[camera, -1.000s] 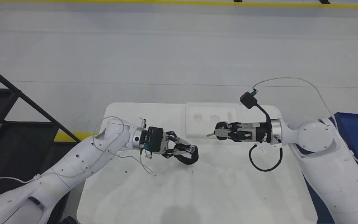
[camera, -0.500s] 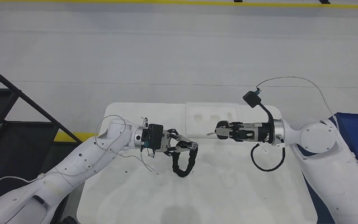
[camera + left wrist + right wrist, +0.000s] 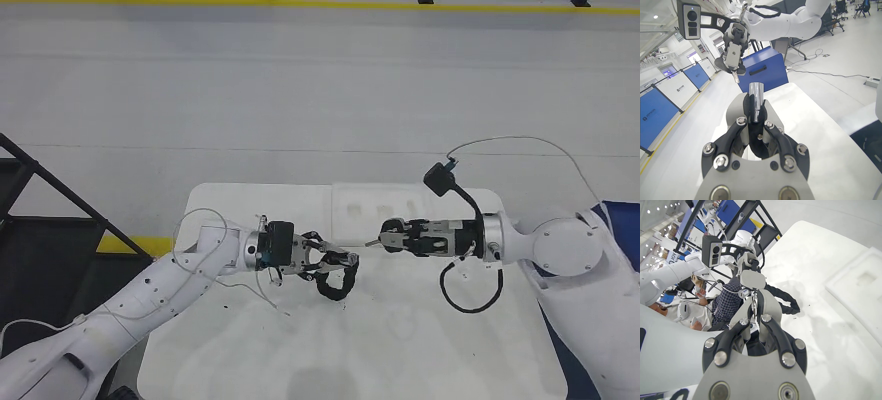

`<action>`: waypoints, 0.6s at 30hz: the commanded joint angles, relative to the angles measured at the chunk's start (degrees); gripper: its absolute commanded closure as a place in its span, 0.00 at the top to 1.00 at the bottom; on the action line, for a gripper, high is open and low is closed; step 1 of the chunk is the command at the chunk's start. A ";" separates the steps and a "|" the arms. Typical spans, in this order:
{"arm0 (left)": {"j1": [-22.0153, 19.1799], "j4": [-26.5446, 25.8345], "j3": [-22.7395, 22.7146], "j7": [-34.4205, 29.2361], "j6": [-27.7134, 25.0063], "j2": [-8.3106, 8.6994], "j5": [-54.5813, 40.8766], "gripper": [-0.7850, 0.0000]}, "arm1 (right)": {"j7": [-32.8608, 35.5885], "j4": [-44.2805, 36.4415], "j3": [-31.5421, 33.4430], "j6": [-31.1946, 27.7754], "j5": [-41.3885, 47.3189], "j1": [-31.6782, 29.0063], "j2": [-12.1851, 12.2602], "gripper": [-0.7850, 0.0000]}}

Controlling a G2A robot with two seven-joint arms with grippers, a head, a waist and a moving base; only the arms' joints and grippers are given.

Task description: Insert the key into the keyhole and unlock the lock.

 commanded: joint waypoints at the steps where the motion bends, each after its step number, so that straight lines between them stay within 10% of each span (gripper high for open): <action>1: -0.09 -0.01 0.50 1.00 0.64 -0.74 -0.06 0.00 | 0.88 -2.31 0.07 1.64 -1.83 0.54 0.16 0.00; 18: -0.91 12.41 4.61 13.79 12.29 -8.64 1.09 0.00 | 5.15 -14.79 -0.27 13.70 -14.48 2.50 1.32 0.00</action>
